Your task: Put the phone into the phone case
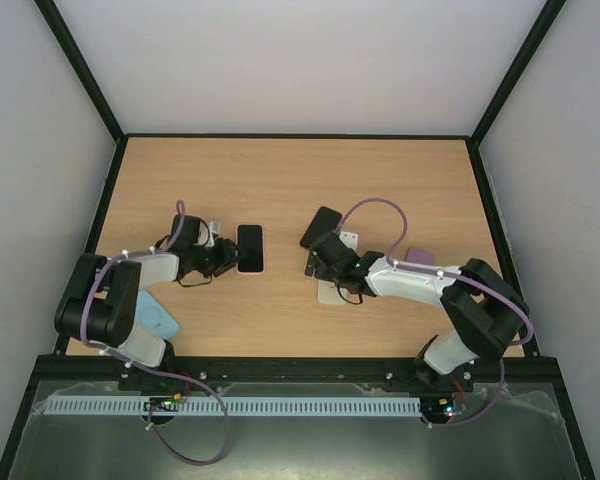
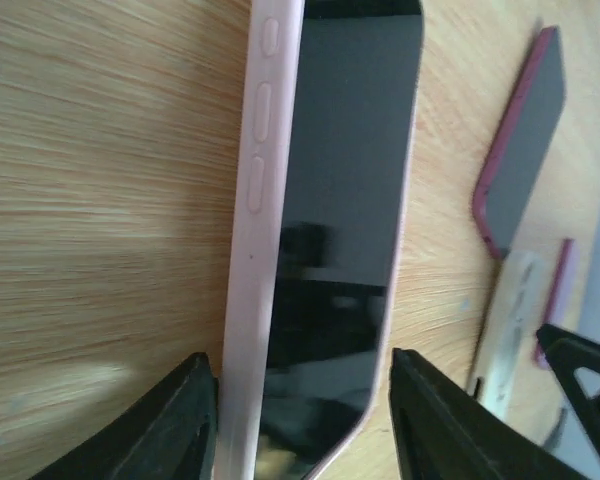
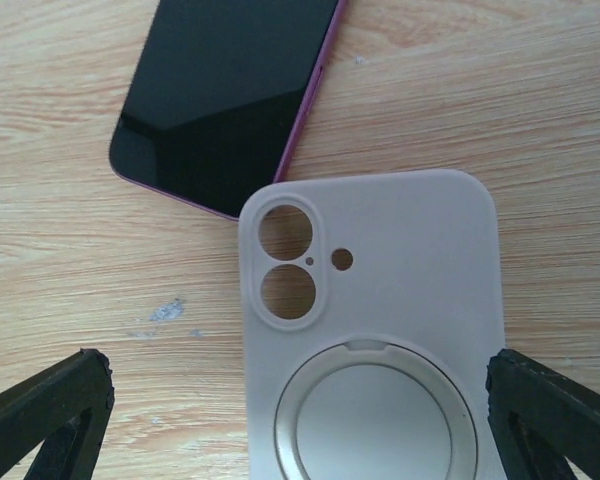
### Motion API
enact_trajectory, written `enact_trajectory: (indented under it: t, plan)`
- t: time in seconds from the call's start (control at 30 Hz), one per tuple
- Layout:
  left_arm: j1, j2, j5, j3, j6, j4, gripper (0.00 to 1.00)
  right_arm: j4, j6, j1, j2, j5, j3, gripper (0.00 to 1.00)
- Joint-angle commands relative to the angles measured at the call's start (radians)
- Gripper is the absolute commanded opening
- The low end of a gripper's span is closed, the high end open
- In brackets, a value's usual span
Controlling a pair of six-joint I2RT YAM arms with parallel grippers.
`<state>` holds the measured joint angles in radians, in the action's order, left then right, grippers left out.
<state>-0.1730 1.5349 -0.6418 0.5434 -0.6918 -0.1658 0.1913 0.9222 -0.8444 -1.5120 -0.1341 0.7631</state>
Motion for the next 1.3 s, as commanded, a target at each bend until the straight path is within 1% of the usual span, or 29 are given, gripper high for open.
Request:
enact_trajectory:
  t: [0.0, 0.1, 0.23, 0.27, 0.33, 0.67, 0.93, 1.0, 1.07, 1.13, 1.23, 1.27]
  plan:
    - [0.007, -0.032, 0.065, 0.017, 0.030, 0.082, 0.52, 0.033, -0.009, -0.001, -0.021, -0.040, 0.009, 0.99]
    - [0.007, -0.065, 0.098, 0.016, 0.030, 0.120, 0.64, 0.033, -0.014, -0.001, -0.041, -0.049, 0.007, 0.96]
    - [0.006, -0.130, 0.137, 0.015, 0.040, 0.174, 0.75, 0.030, -0.023, -0.001, -0.067, -0.060, 0.008, 0.93]
    - [0.006, -0.146, 0.143, 0.015, 0.043, 0.189, 0.80, 0.034, -0.024, -0.001, -0.074, -0.068, 0.009, 0.92]
    - [0.004, -0.178, 0.149, 0.013, 0.053, 0.216, 0.82, 0.050, -0.026, -0.001, -0.087, -0.094, 0.016, 0.91]
    - [-0.035, -0.307, 0.152, 0.015, 0.059, 0.310, 0.83, 0.087, -0.032, -0.001, -0.153, -0.154, 0.034, 0.90]
    - [-0.071, -0.342, 0.157, 0.025, 0.062, 0.337, 0.83, 0.103, -0.010, -0.001, -0.149, -0.175, 0.007, 0.85]
    - [-0.075, -0.346, 0.157, 0.025, 0.066, 0.342, 0.83, 0.090, -0.008, -0.002, -0.136, -0.173, -0.009, 0.82]
    - [-0.081, -0.350, 0.155, 0.023, 0.067, 0.343, 0.82, 0.054, -0.012, -0.001, -0.112, -0.143, -0.028, 0.78]
    - [-0.089, -0.355, 0.143, 0.024, 0.071, 0.340, 0.81, -0.018, -0.029, -0.001, -0.079, -0.080, -0.053, 0.74]
    - [-0.101, -0.370, 0.079, 0.017, 0.064, 0.314, 0.79, -0.166, -0.047, -0.002, -0.015, 0.078, -0.113, 0.70]
    - [-0.106, -0.375, 0.047, 0.012, 0.060, 0.300, 0.78, -0.248, -0.052, -0.002, 0.008, 0.161, -0.144, 0.69]
